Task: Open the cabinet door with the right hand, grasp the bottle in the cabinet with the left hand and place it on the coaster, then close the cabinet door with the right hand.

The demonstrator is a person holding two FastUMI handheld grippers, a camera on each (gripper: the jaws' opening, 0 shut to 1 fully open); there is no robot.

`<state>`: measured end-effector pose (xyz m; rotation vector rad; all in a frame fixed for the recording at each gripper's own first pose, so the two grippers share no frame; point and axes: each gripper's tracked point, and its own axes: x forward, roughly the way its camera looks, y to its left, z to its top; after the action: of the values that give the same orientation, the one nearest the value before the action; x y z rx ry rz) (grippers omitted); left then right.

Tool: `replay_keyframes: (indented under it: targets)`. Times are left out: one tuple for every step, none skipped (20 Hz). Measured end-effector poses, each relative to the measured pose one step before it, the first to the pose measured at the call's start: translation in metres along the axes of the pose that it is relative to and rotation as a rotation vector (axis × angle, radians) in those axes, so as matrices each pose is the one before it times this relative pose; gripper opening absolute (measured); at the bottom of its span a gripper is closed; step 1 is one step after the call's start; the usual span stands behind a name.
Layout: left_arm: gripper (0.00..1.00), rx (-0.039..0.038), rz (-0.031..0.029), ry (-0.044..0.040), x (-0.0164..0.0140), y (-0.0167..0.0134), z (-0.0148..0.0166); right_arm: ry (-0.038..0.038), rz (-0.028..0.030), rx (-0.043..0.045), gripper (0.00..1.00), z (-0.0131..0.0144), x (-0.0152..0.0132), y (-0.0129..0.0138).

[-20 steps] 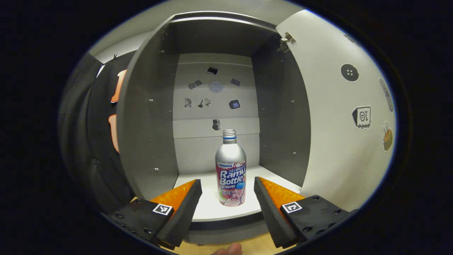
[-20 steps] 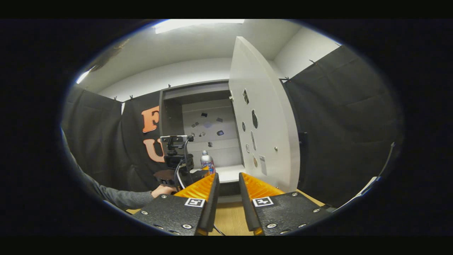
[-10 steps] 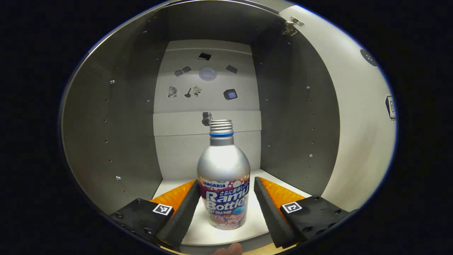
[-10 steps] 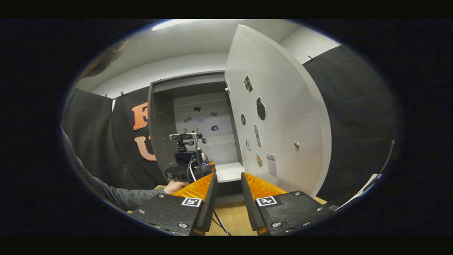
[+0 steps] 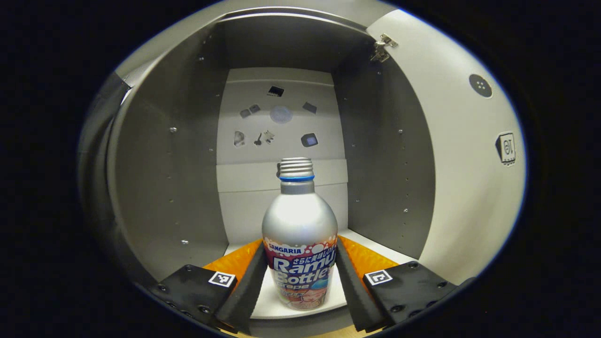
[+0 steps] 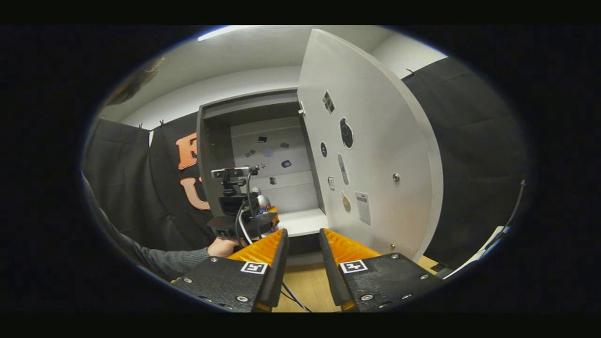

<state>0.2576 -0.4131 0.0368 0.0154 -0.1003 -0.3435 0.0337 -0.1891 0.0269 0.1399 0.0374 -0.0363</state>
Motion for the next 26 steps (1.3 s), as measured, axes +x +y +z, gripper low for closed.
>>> replay_keyframes:
  targets:
    - [0.86, 0.00377, 0.00736, -0.00242, -0.01812, 0.00544, -0.00031, 0.00743, 0.0126, 0.00175, 0.41, -0.00289, -0.00553, 0.00285]
    - [0.86, 0.0041, 0.01275, -0.00248, -0.01773, 0.00598, -0.00022, 0.00829, 0.01351, 0.00496, 0.42, -0.00327, -0.0062, 0.00319]
    - [0.85, 0.00583, 0.01238, -0.00077, -0.01787, 0.00621, -0.00153, 0.00822, 0.01691, 0.00497, 0.42, -0.00342, -0.00724, 0.00458]
    - [0.85, 0.00851, 0.01581, 0.00363, -0.01779, 0.00641, -0.00414, 0.00854, 0.01263, 0.00105, 0.41, -0.00323, -0.0071, 0.00346]
    - [0.85, 0.01267, 0.01506, 0.00108, -0.01948, 0.00717, -0.00493, 0.00976, 0.0122, -0.00199, 0.41, -0.0048, -0.00804, 0.00368]
    - [0.86, 0.01433, 0.01768, 0.00155, -0.01701, 0.00742, -0.00557, 0.00859, 0.01428, -0.00172, 0.41, -0.00349, -0.00696, 0.00438]
    - [0.84, 0.0131, 0.01431, 0.00329, -0.01719, 0.00732, -0.00608, 0.01045, 0.01283, -0.00064, 0.42, -0.00514, -0.00767, 0.0037]
    - [0.84, 0.00699, 0.01085, 0.00565, -0.01499, 0.00537, -0.00744, 0.01113, 0.01239, 0.00091, 0.46, -0.00399, -0.00689, 0.00305]
    - [0.84, 0.00827, 0.01274, 0.00972, -0.01415, 0.00542, -0.01109, 0.0109, 0.01161, 0.00335, 0.46, -0.00643, -0.00623, 0.00277]
    - [0.85, 0.01583, 0.01073, 0.00958, -0.01454, 0.00534, -0.00918, 0.01057, 0.00916, 0.0043, 0.42, -0.00458, -0.00587, 0.00241]
    - [0.84, 0.01449, 0.01664, 0.01006, -0.0129, 0.00654, -0.01231, 0.01179, 0.00734, 0.00484, 0.41, -0.00637, -0.00445, 0.00188]
    - [0.84, 0.01159, 0.00939, 0.00662, -0.01222, 0.00371, -0.0105, 0.01387, 0.00816, 0.0039, 0.41, -0.00688, -0.00392, 0.0014]
    - [0.84, 0.00743, 0.0082, 0.01346, -0.00987, 0.0029, -0.01379, 0.01595, 0.00458, 0.00384, 0.41, -0.00722, -0.00325, 0.00074]
    - [0.84, 0.0023, 0.00214, 0.01392, -0.01306, 0.00356, -0.01742, 0.01448, 0.00587, 0.00284, 0.41, -0.00719, -0.00293, 0.00108]
    - [0.85, 0.00319, 0.00616, 0.01624, -0.00317, 0.00019, -0.01255, 0.014, 0.00444, 0.002, 0.42, -0.00655, -0.00063, 0.00062]
    - [0.85, 0.00413, 0.00874, 0.01711, -0.00585, 0.00286, -0.01547, 0.01626, 0.0031, 0.00109, 0.41, -0.00706, -0.00009, 0.00028]
    - [0.85, 0.00357, 0.00701, 0.01277, -0.0051, 0.00286, -0.01619, 0.01517, 0.00231, 0.00064, 0.42, -0.0082, 0.00053, 0.00053]
    - [0.85, 0.00237, 0.00764, 0.01299, -0.00397, 0.00225, -0.01544, 0.01718, 0.00105, 0.00042, 0.42, -0.00668, 0.00009, 0.00104]
    - [0.86, 0.00746, 0.00961, 0.01466, -0.0025, 0.00293, -0.01806, 0.019, 0.0007, 0.00019, 0.42, -0.00815, 0.00257, 0.00001]
    - [0.85, 0.00552, 0.01478, 0.01799, -0.00047, 0.00355, -0.01765, 0.0222, 0.00076, 0.00281, 0.42, -0.00774, 0.0022, 0.00024]
    - [0.85, -0.00073, 0.00187, 0.02524, -0.00091, 0.00043, -0.02008, 0.02441, -0.00041, -0.00043, 0.42, -0.00929, 0.00184, 0.00067]
    - [0.85, -0.00328, 0.00213, 0.02466, 0.00121, -0.00025, -0.01817, 0.01897, -0.00355, -0.00578, 0.42, -0.00795, 0.00149, 0.00002]
    - [0.86, -0.00483, 0.00454, 0.02049, 0.00148, 0.00083, -0.0168, 0.0184, -0.00279, -0.00461, 0.42, -0.00637, 0.00203, -0.00059]
    - [0.86, -0.00914, 0.00014, 0.01248, 0.0029, 0.00035, -0.01364, 0.01625, 0.00015, -0.00074, 0.42, -0.00612, 0.0022, 0.00016]
    - [0.85, -0.00207, 0.00455, 0.01402, 0.00213, 0.0007, -0.01386, 0.01537, -0.00062, 0.00402, 0.42, -0.00463, 0.00233, -0.00066]
    - [0.86, -0.00025, 0.00133, 0.01569, 0.00294, 0.00058, -0.01325, 0.01527, 0.00091, 0.00625, 0.42, -0.00267, 0.00404, -0.00055]
